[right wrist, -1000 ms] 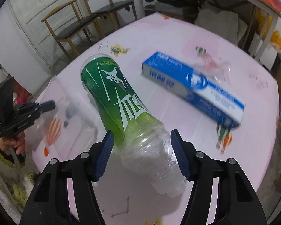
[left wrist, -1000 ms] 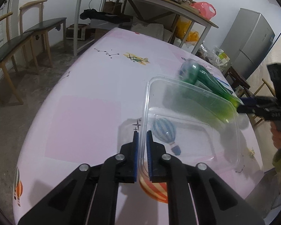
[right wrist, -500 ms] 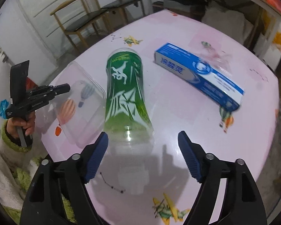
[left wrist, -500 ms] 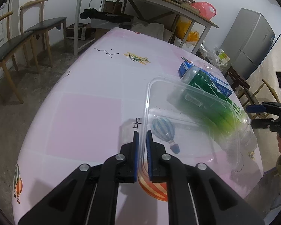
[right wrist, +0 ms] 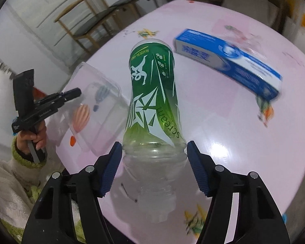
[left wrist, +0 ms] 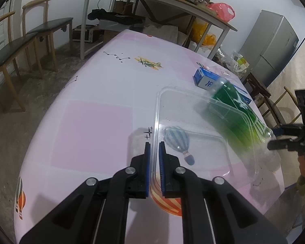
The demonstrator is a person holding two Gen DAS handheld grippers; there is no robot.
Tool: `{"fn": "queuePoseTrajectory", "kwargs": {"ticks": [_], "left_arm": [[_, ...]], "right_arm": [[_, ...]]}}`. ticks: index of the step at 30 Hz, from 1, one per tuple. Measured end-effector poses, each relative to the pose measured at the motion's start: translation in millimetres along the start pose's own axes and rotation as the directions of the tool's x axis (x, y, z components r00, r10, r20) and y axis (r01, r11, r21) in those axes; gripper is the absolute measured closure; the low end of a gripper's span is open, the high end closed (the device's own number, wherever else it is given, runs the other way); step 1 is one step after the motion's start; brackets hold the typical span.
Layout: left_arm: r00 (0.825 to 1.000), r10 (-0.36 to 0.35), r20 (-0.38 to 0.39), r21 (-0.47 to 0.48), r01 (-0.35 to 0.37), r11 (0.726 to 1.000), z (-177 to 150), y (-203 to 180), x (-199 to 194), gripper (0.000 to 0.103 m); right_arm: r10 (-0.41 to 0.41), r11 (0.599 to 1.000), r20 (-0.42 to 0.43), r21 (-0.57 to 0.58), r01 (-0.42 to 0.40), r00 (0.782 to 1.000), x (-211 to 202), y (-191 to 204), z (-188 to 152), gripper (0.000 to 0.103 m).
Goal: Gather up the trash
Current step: 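Lift the clear tray with the left tool while the right tool lifts the green bottle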
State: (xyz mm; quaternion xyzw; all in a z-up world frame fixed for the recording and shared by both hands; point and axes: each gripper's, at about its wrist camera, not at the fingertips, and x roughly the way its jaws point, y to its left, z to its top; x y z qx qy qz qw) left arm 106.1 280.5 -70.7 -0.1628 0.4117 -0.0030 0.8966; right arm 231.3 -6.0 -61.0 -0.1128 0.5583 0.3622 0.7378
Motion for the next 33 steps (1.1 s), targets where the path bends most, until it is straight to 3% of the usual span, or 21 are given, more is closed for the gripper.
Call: {"fn": "queuePoseTrajectory", "kwargs": {"ticks": [3, 11, 15, 23, 33], "left_arm": [[1.0, -0.009, -0.003, 0.001, 0.009, 1.0, -1.7, -1.5, -1.1, 0.095], [0.998, -0.059, -0.031, 0.012, 0.06, 0.998, -6.3, -14.5, -2.0, 0.095], [0.996, -0.069, -0.05, 0.036, 0.071, 0.997, -11.0, -24.2, -1.8, 0.095], [0.997, -0.047, -0.068, 0.073, 0.052, 0.996, -13.0, -36.4, 1.5, 0.095], [0.993, -0.01, -0.119, 0.107, 0.023, 0.994, -9.8, -48.3, 16.9, 0.087]], "right_arm": [[-0.071, 0.994, 0.005, 0.087, 0.07, 0.997, -10.5, -1.3, -20.4, 0.041], [-0.141, 0.946, 0.034, 0.298, 0.125, 0.989, -33.6, -16.4, -65.9, 0.041], [-0.092, 0.929, 0.053, 0.363, 0.067, 0.994, -38.0, -23.4, -76.6, 0.04], [-0.074, 0.916, 0.121, 0.4, 0.02, 0.99, -44.2, -25.4, -79.4, 0.033], [-0.037, 0.922, 0.085, 0.387, 0.002, 0.996, -19.7, -27.2, -70.5, 0.028]]}}
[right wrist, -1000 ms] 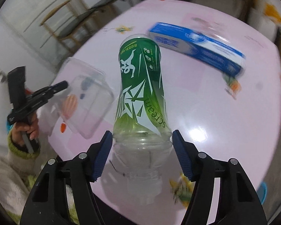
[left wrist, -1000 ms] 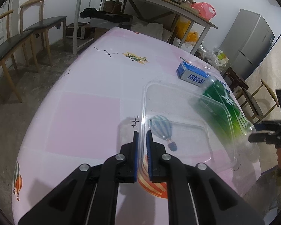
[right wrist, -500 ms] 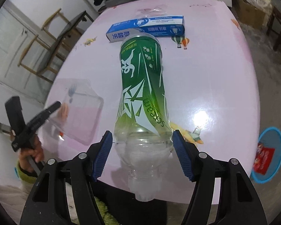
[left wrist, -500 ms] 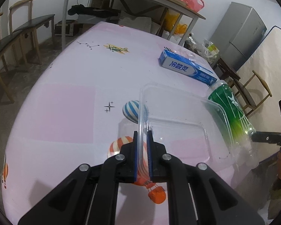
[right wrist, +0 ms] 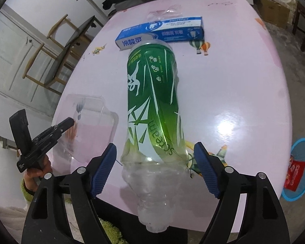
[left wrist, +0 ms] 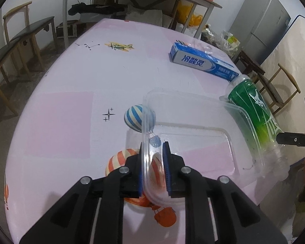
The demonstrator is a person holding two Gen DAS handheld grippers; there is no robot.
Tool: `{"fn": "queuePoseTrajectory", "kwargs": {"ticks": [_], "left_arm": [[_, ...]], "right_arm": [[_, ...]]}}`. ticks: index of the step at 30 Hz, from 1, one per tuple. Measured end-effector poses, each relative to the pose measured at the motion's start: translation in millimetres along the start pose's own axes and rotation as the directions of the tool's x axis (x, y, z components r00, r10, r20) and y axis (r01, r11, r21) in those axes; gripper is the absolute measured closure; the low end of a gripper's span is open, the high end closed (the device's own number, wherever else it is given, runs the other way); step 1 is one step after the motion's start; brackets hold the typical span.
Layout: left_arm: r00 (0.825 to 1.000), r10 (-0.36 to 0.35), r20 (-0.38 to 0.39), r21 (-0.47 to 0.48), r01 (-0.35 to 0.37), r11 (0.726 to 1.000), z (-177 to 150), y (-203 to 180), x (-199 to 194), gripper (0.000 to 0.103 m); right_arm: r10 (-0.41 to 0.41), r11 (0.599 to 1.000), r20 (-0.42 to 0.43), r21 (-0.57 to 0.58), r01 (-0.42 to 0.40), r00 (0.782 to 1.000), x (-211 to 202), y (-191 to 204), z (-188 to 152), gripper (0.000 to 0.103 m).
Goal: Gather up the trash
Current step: 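Lift the clear tray with the left tool while the right tool lifts the green bottle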
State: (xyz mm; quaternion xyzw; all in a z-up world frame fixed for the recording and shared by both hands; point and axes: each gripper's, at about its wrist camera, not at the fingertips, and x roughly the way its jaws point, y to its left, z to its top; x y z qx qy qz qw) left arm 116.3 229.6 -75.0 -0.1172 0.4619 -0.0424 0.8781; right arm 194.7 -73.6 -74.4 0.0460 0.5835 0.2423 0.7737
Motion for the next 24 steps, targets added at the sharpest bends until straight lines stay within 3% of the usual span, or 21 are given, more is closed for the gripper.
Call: {"fn": "queuePoseTrajectory", "kwargs": {"ticks": [10, 24], "left_arm": [[1.0, 0.028, -0.002, 0.008, -0.028, 1.0, 3.7, -4.6, 6.5, 0.087], [0.999, 0.036, 0.026, 0.016, -0.036, 0.999, 2.4, -8.0, 2.2, 0.101]], "right_arm": [[0.008, 1.0, -0.031, -0.021, -0.008, 0.999, 14.9, 2.3, 5.6, 0.028], [0.055, 0.998, -0.051, -0.006, -0.055, 0.997, 18.3, -1.2, 1.8, 0.037]]}}
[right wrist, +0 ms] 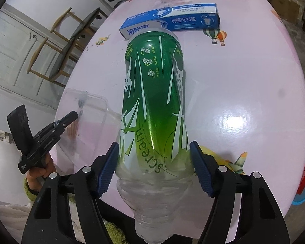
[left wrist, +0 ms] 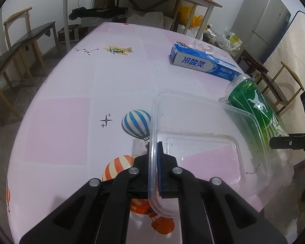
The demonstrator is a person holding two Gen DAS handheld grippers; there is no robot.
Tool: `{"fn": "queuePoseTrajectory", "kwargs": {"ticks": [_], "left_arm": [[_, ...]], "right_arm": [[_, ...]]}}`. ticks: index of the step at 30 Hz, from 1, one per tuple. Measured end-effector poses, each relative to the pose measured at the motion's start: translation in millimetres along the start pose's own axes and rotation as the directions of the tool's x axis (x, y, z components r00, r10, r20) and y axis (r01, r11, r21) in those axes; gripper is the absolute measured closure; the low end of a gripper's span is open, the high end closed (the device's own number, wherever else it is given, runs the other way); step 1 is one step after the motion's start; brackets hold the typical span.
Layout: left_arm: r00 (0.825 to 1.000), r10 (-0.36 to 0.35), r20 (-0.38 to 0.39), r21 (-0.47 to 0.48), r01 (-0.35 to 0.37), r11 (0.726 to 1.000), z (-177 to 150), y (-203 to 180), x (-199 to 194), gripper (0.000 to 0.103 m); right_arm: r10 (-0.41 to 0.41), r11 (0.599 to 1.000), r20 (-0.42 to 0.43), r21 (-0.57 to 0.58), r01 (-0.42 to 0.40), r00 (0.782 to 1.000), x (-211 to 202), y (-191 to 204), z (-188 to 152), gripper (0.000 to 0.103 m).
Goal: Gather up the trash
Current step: 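Lift the clear tray with the left tool while the right tool lifts the green bottle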
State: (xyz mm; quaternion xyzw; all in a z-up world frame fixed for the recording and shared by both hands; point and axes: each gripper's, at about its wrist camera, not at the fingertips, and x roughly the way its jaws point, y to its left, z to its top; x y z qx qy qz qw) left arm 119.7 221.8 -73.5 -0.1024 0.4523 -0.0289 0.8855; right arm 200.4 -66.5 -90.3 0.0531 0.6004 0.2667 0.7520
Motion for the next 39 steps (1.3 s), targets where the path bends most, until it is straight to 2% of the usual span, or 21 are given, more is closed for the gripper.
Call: {"fn": "queuePoseTrajectory", "kwargs": {"ticks": [14, 39], "left_arm": [[0.999, -0.01, 0.031, 0.016, 0.01, 1.0, 4.1, -8.9, -5.3, 0.102], [0.993, 0.006, 0.116, 0.083, -0.015, 0.996, 14.4, -31.6, -24.0, 0.102]], "right_arm": [[-0.012, 1.0, 0.053, 0.015, 0.011, 0.999, -6.0, -1.3, -4.4, 0.038], [-0.024, 0.998, 0.142, 0.061, 0.016, 0.99, -31.0, -8.6, -12.0, 0.038]]}}
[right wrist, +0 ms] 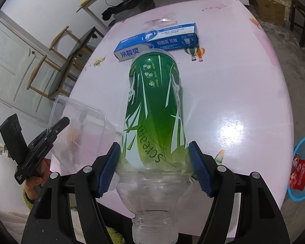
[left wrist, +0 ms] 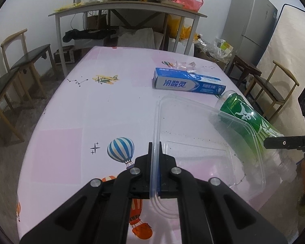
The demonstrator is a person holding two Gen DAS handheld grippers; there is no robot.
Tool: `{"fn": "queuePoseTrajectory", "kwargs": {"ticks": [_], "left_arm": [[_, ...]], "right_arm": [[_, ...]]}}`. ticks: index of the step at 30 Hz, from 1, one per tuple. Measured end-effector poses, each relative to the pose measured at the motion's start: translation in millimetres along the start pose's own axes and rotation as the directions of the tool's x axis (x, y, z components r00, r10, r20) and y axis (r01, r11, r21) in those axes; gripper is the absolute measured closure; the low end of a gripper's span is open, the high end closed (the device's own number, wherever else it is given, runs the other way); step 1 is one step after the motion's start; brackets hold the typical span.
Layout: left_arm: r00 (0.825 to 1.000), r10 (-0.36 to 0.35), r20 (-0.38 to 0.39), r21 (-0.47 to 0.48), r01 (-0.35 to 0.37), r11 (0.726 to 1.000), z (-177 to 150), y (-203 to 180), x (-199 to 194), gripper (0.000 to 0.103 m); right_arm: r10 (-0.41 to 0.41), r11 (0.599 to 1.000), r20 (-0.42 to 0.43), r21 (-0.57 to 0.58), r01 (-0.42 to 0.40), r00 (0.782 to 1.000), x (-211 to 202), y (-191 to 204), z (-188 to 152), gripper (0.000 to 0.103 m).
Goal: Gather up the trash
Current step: 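Lift the clear tray with the left tool while the right tool lifts the green bottle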
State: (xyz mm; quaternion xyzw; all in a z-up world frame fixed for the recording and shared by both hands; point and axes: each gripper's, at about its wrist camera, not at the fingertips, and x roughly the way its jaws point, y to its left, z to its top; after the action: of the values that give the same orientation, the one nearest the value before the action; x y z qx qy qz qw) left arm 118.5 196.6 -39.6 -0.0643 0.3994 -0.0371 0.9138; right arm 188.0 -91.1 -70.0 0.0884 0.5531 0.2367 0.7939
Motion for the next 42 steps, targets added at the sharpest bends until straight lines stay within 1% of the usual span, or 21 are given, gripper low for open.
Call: {"fn": "queuePoseTrajectory", "kwargs": {"ticks": [11, 16, 19, 21, 24, 30, 31, 35, 42], "left_arm": [[1.0, 0.0, 0.022, 0.014, 0.0, 1.0, 3.6, -9.2, -8.6, 0.102], [0.999, -0.012, 0.032, 0.036, 0.011, 0.999, 7.7, -23.2, -13.3, 0.102], [0.999, -0.022, 0.038, 0.055, 0.02, 0.998, 9.8, -33.0, -14.2, 0.102], [0.999, -0.029, 0.035, 0.061, 0.027, 0.998, 10.8, -37.6, -13.2, 0.102], [0.999, -0.043, 0.024, 0.066, 0.042, 0.997, 10.6, -41.8, -10.4, 0.102], [0.998, -0.056, 0.012, 0.069, 0.055, 0.996, 8.8, -41.5, -8.6, 0.102], [0.998, -0.056, 0.011, 0.069, 0.055, 0.996, 8.7, -42.2, -8.4, 0.102], [0.998, -0.056, 0.004, 0.071, 0.056, 0.996, 7.9, -40.1, -7.2, 0.102], [0.998, -0.056, -0.009, 0.067, 0.056, 0.996, 8.7, -38.3, -3.9, 0.102]], "right_arm": [[0.01, 1.0, 0.045, 0.012, -0.011, 0.999, -15.0, -4.2, -1.1, 0.038], [0.024, 0.999, 0.077, 0.023, -0.026, 0.997, -26.6, -13.0, -5.1, 0.038], [0.027, 0.999, 0.077, 0.034, -0.029, 0.997, -27.1, -17.2, -9.2, 0.038], [0.026, 0.998, 0.062, 0.047, -0.029, 0.998, -23.1, -21.1, -12.2, 0.038], [0.003, 0.999, 0.027, 0.046, -0.004, 1.0, -15.6, -23.0, -15.7, 0.038], [-0.022, 0.999, -0.077, 0.046, 0.025, 0.997, 1.3, -23.8, -12.7, 0.037], [-0.01, 0.998, -0.084, 0.054, 0.015, 0.996, 3.2, -24.4, -9.9, 0.037], [0.008, 0.997, -0.105, 0.072, 0.0, 0.994, 9.7, -25.5, 3.2, 0.03], [0.043, 0.996, -0.155, 0.079, -0.031, 0.987, 37.1, -23.1, 21.2, 0.03]]}}
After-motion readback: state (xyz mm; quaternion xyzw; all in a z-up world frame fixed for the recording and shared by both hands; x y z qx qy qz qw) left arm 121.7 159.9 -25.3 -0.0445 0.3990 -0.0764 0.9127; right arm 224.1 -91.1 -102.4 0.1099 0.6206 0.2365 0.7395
